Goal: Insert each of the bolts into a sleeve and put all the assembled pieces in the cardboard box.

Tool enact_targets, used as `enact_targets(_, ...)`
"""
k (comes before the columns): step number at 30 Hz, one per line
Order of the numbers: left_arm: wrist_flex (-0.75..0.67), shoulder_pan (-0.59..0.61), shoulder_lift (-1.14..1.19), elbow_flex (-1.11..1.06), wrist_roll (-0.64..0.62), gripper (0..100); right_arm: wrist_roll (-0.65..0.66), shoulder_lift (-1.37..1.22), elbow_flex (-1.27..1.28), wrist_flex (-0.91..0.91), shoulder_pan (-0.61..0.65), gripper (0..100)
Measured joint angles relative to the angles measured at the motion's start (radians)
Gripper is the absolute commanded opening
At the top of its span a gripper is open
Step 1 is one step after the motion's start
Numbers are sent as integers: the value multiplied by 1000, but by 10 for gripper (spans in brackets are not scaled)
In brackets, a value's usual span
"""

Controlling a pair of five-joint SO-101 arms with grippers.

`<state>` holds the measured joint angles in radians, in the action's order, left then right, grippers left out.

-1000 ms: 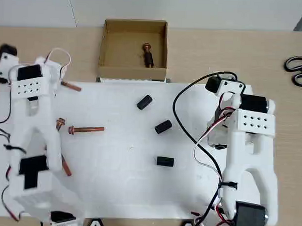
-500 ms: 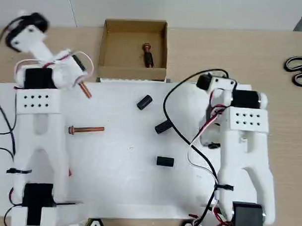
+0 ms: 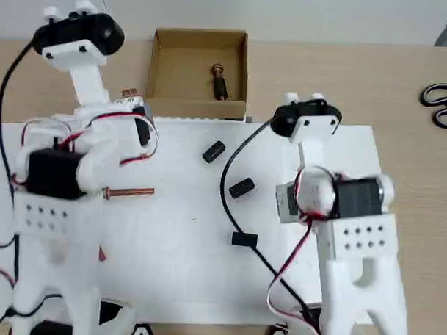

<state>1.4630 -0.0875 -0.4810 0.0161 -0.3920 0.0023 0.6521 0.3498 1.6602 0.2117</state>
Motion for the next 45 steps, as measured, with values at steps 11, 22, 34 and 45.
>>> enact_targets(11, -54, -6, -394, -341, 2, 6, -8, 393, 336, -252, 2, 2)
enact_targets(22, -324, -6, -954, -872, 55, 6, -8, 789, 680, -503, 166, 2)
enact_targets(34, -485, -40, -1218, -1062, -43, 6, -8, 962, 884, -674, 331, 2)
enact_targets(45, -505, -126, -1327, -1120, -207, 6, -8, 1145, 1045, -792, 548, 2)
